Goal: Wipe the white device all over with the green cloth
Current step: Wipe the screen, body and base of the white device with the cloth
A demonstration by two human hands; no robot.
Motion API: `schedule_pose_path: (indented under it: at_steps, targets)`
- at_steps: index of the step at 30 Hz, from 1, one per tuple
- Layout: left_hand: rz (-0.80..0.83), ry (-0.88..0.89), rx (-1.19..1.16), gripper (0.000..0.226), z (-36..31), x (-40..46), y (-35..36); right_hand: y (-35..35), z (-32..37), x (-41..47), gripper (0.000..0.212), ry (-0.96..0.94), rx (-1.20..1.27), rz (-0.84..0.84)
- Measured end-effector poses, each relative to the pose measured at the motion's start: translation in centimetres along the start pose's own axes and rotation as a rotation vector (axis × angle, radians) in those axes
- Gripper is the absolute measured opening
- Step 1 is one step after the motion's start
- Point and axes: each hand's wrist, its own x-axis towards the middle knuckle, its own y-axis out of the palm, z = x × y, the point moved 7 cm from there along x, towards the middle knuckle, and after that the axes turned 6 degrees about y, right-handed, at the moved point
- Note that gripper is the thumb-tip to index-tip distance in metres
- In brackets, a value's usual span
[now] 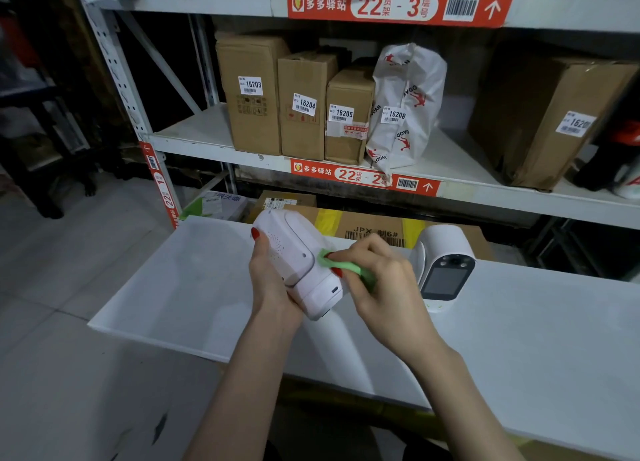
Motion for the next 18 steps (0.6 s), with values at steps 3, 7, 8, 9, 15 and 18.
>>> schedule_pose_path:
  at_steps: [3,7,8,9,15,18]
  targets:
    - [-0.004,0.034,0.009,0.054,-0.4,-0.1,0.0,-0.3,-0.8,0.1,0.028,0.067,-0.008,-0.044]
    - [0.021,0.044,0.047,0.041,-0.4,-0.2,0.2,-0.5,-2.0,0.3,0.023,0.171,-0.014,-0.065]
    - [0.026,0.045,0.056,0.039,-0.4,-0.2,0.3,-0.6,-2.1,0.3,0.023,0.181,0.0,-0.07]
    - [0.035,0.047,0.069,0.039,-0.4,-0.2,0.4,-0.6,-2.1,0.3,0.023,0.183,0.025,-0.075]
    - [0.115,0.044,0.141,0.049,0.1,0.0,0.9,-1.2,-1.4,0.3,0.027,0.145,0.168,-0.09]
    - [0.127,0.026,0.129,0.049,0.1,-0.1,0.9,-1.4,-2.3,0.5,0.026,0.189,0.094,-0.11]
